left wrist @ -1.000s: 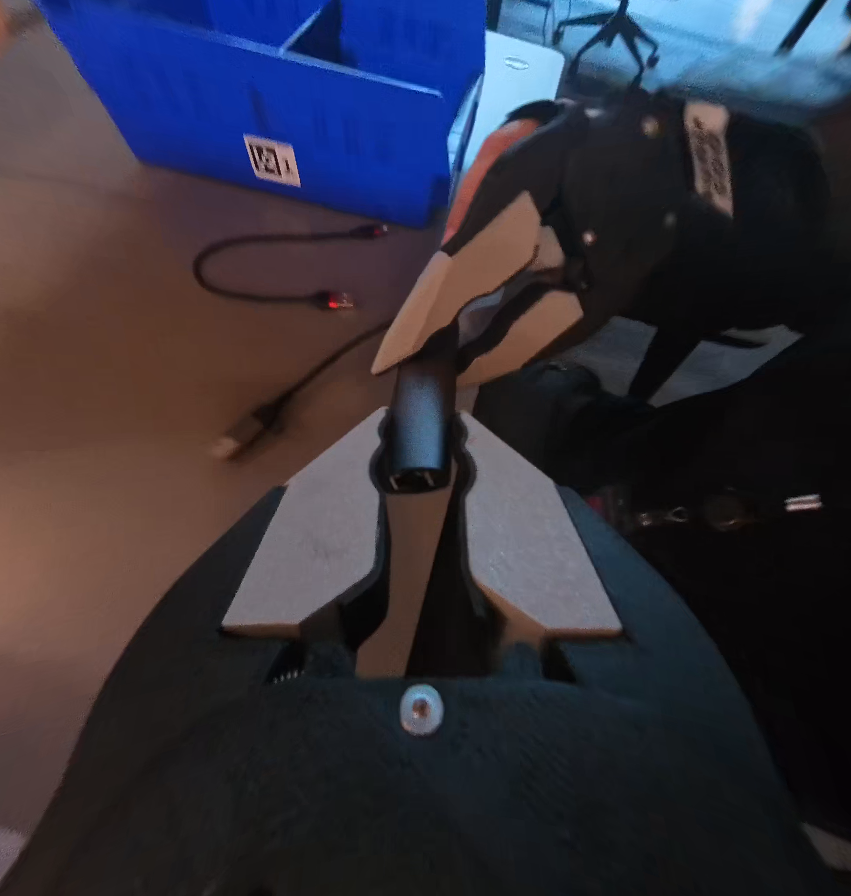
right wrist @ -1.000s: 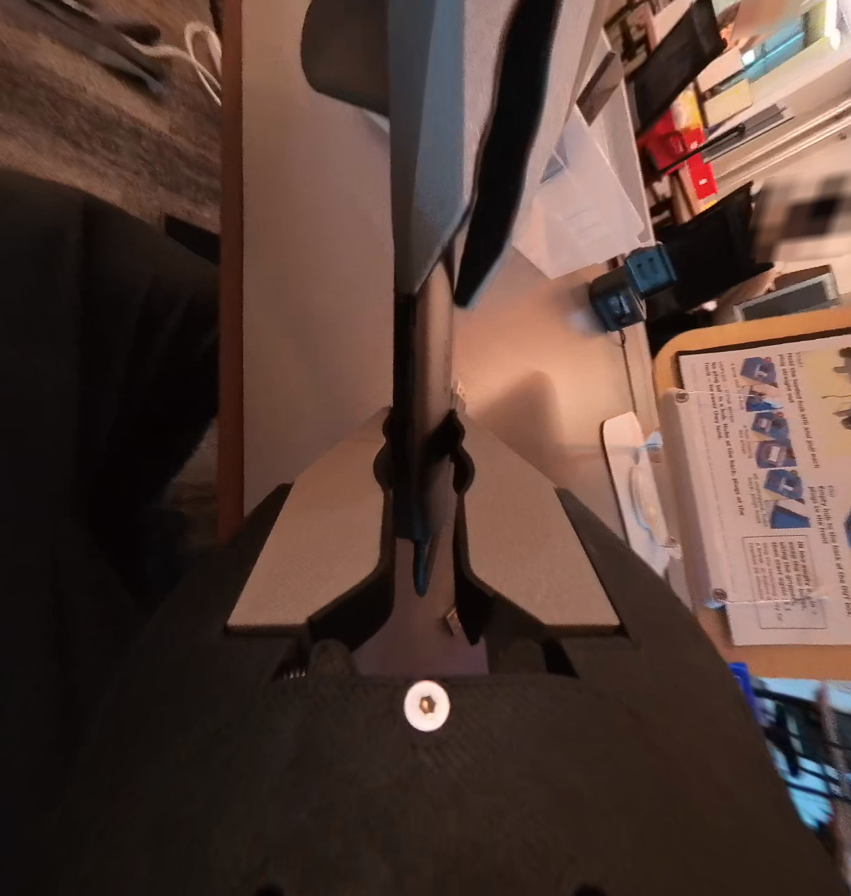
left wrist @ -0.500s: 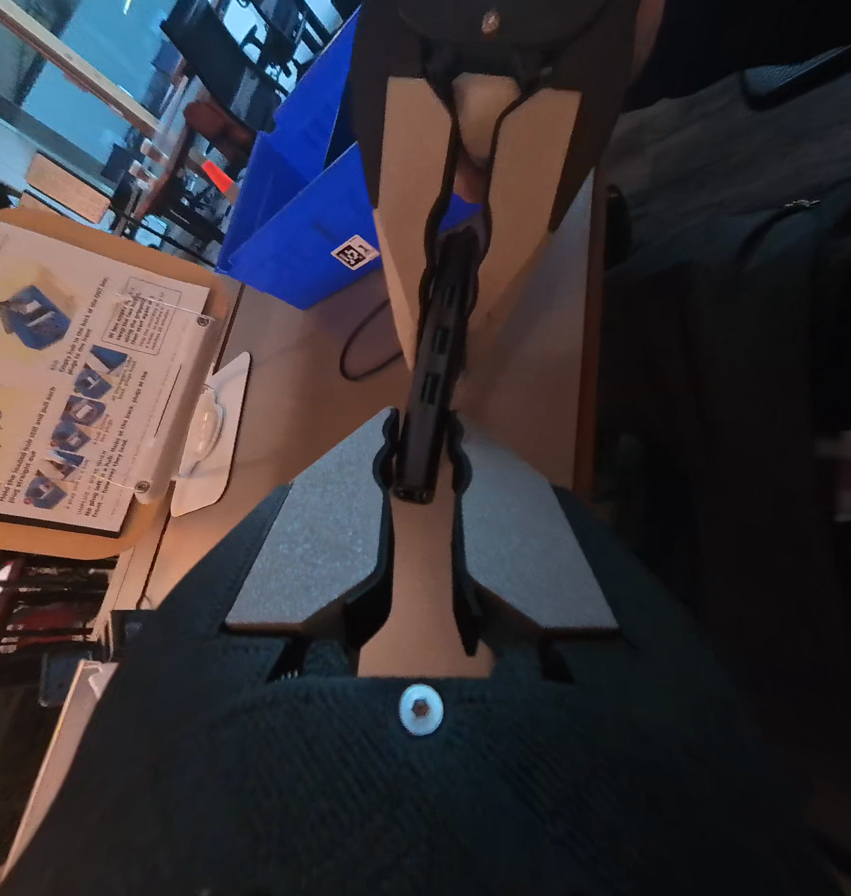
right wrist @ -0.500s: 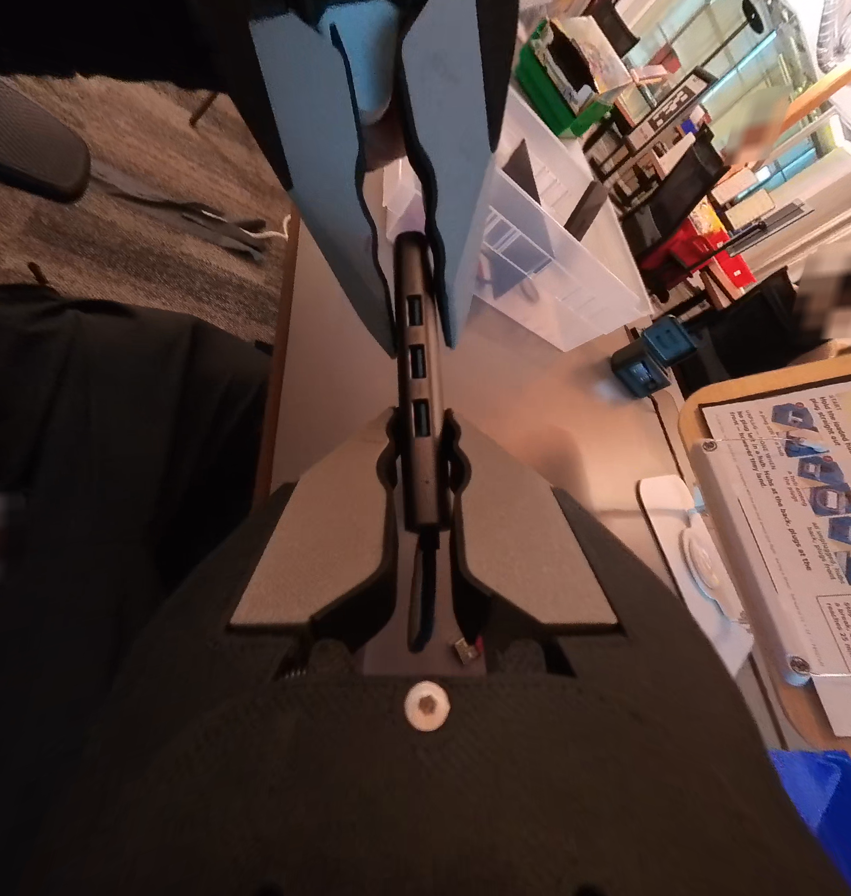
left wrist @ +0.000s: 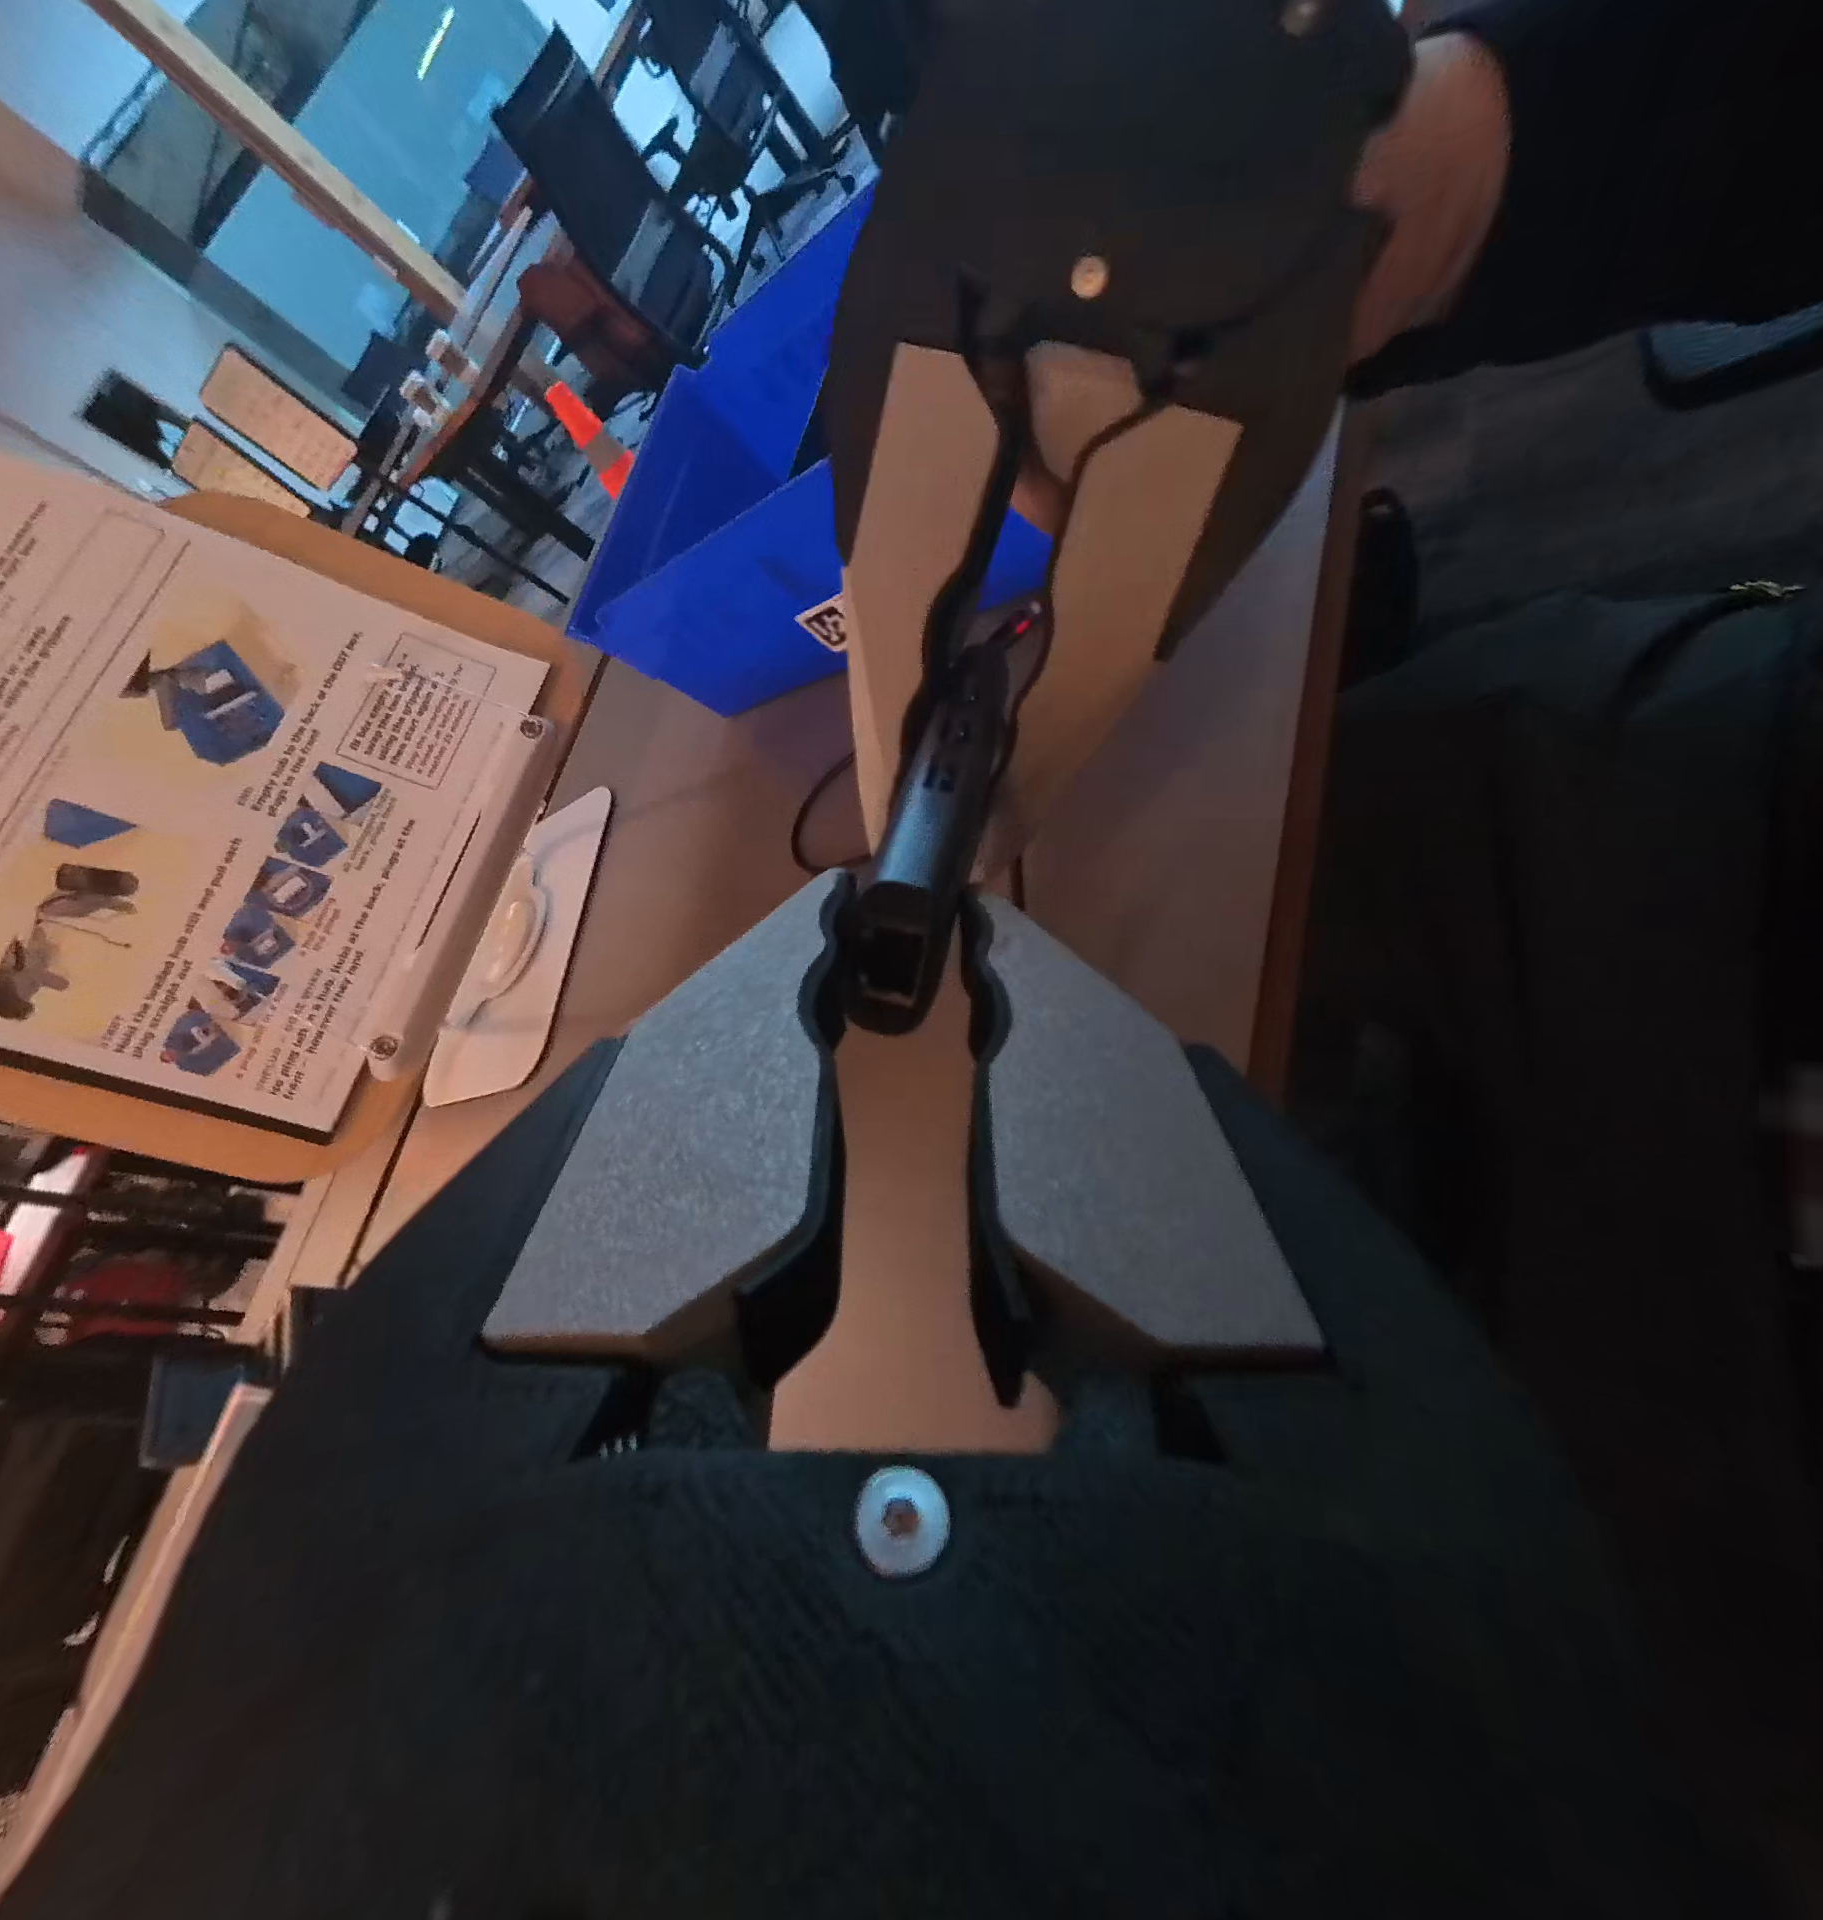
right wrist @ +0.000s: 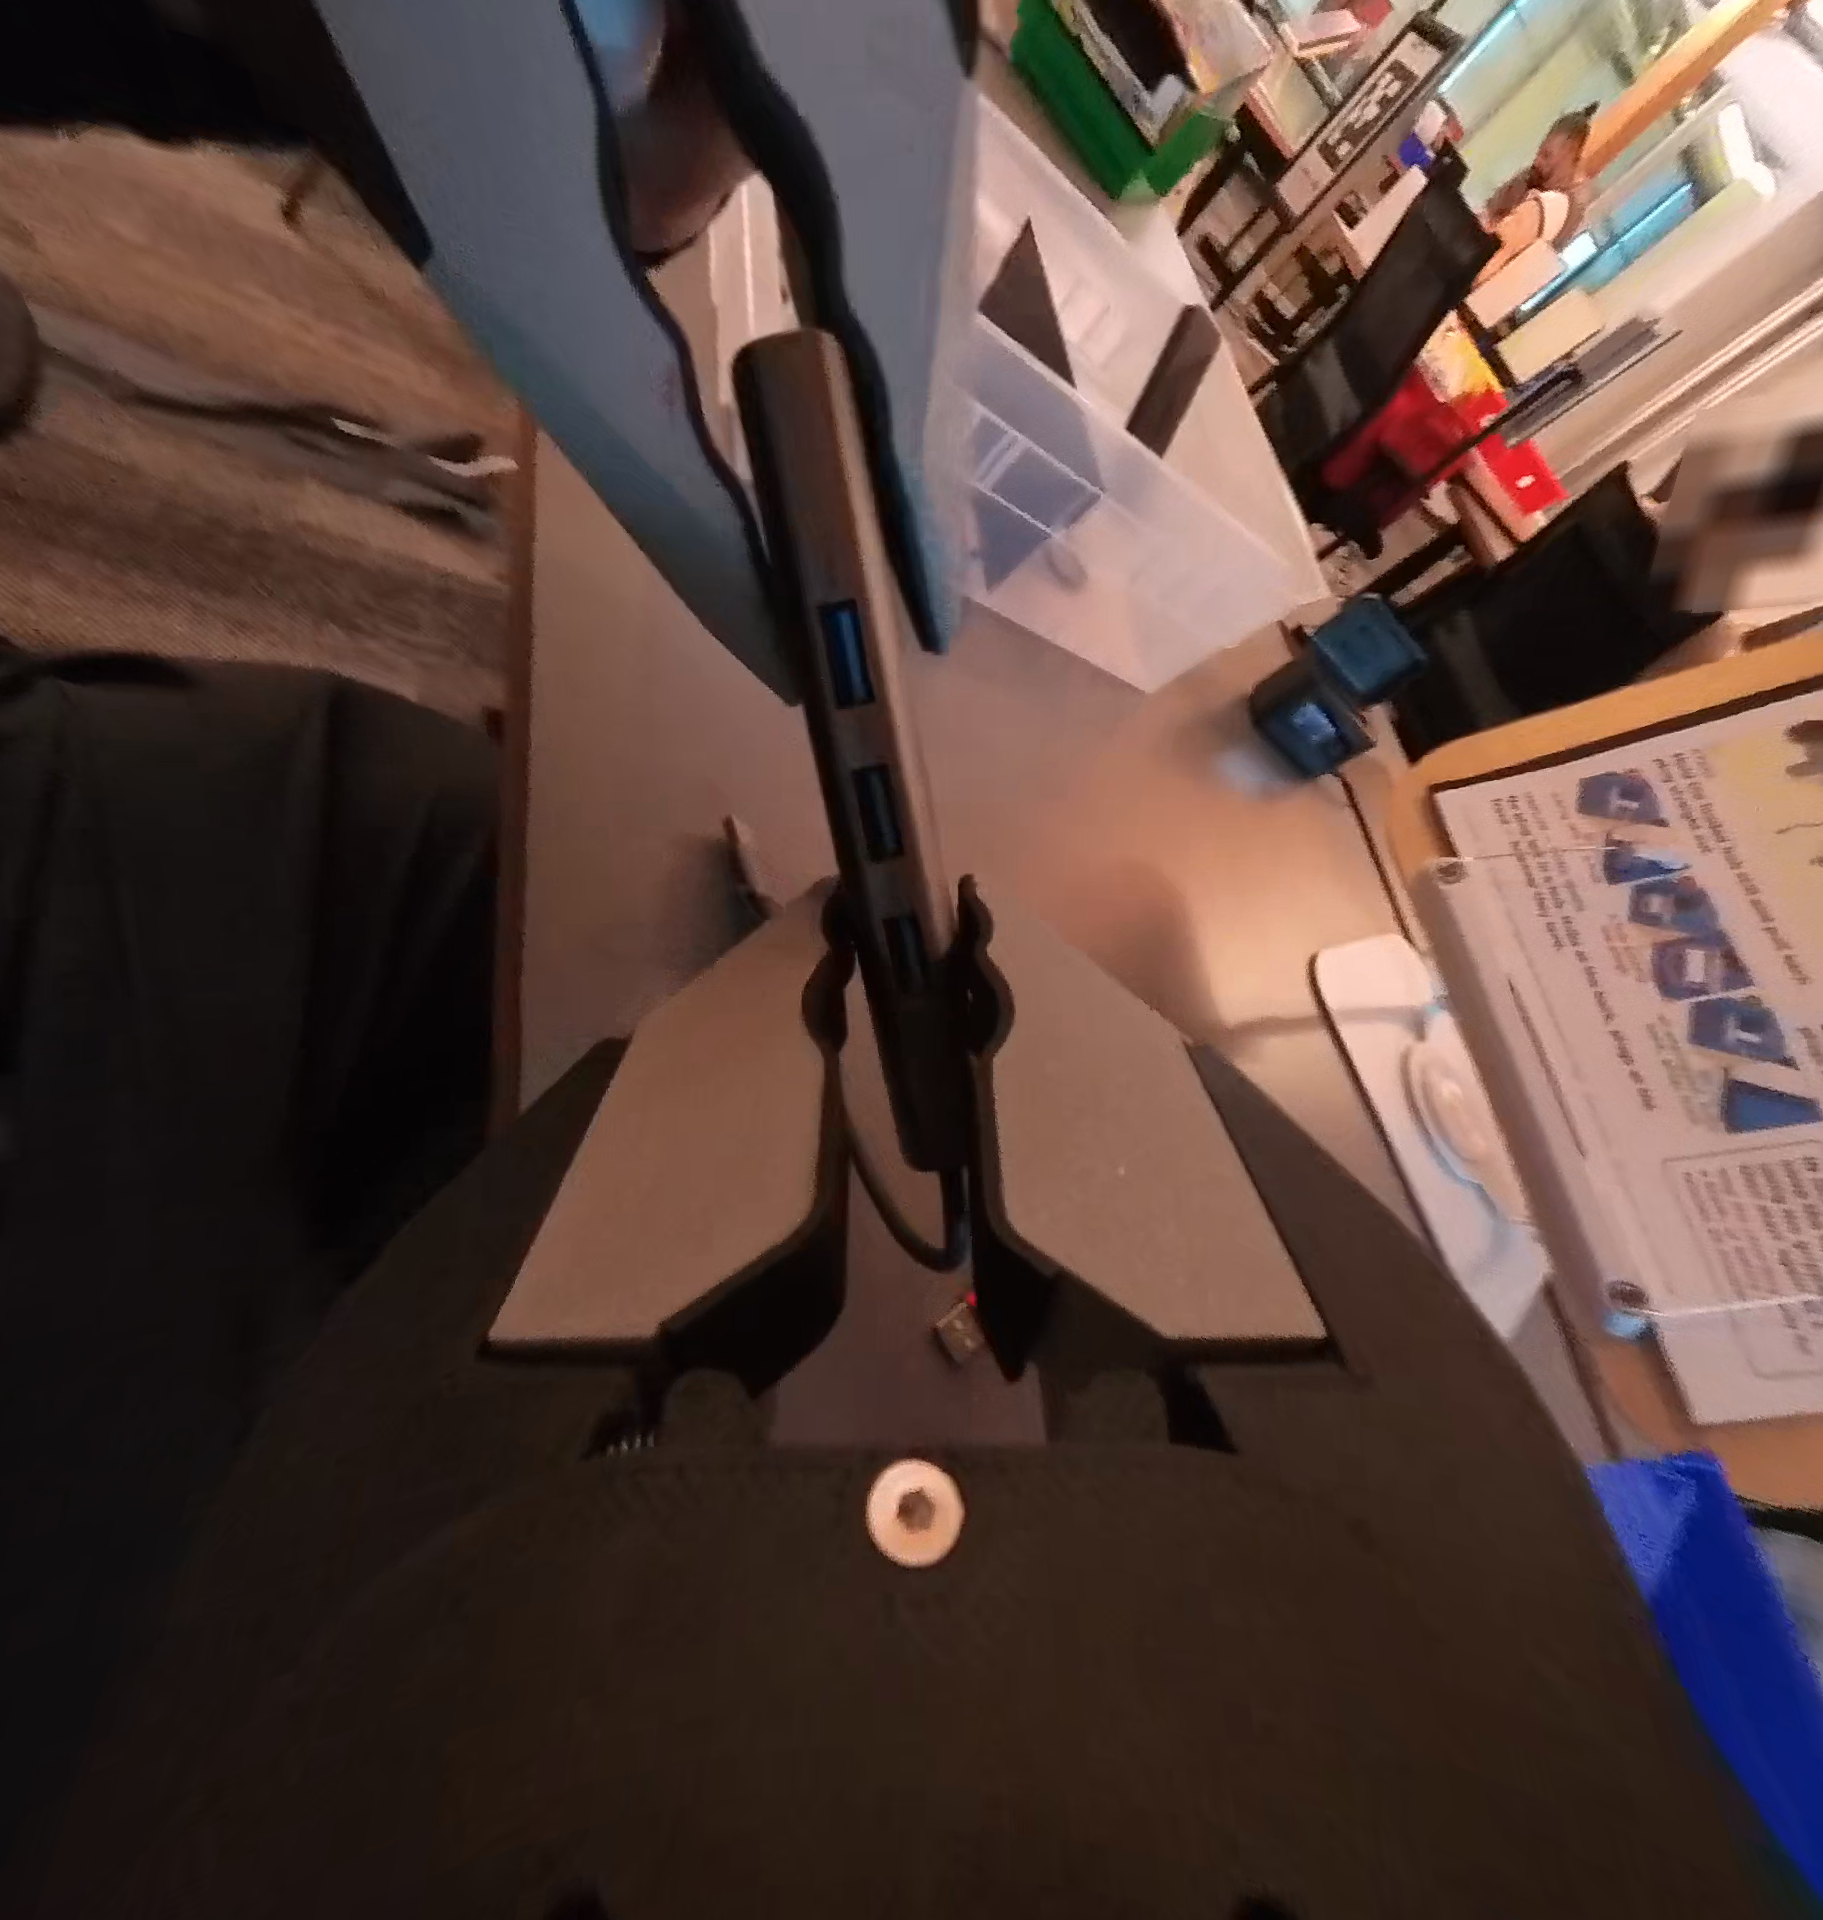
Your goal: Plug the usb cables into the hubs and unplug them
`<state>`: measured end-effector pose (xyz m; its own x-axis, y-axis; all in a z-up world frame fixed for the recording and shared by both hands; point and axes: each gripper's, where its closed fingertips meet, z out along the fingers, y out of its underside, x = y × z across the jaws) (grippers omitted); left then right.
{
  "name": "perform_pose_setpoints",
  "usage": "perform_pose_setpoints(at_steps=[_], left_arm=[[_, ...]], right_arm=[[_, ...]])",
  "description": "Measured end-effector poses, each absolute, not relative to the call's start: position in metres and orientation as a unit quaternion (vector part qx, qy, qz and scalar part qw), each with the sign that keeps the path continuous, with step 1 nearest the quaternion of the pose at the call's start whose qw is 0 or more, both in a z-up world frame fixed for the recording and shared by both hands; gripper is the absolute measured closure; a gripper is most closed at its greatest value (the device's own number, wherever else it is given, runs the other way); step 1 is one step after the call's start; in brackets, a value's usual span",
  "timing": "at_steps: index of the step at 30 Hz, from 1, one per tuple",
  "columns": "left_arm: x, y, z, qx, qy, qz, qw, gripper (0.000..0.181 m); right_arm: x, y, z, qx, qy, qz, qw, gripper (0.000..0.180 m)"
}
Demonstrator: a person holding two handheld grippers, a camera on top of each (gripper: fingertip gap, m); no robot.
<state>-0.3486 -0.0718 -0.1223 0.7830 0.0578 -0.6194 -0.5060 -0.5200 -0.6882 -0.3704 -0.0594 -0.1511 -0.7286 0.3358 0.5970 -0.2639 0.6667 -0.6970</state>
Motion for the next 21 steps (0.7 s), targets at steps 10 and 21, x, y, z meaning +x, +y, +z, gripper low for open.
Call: perform_pose_setpoints(at_steps=[10,21], left_arm=[[-0.335,-0.067,-0.140,-0.831,0.166,0.248,0.469,0.164],[-0.337,-0.063,-0.140,-0.824,0.179,0.296,0.448,0.165]], right_arm=[[-0.371,-0.066,-0.170,0.034,-0.841,0.372,0.392,0.166],[-0.372,-0.066,-0.169,0.019,-0.842,0.375,0.387,0.166]])
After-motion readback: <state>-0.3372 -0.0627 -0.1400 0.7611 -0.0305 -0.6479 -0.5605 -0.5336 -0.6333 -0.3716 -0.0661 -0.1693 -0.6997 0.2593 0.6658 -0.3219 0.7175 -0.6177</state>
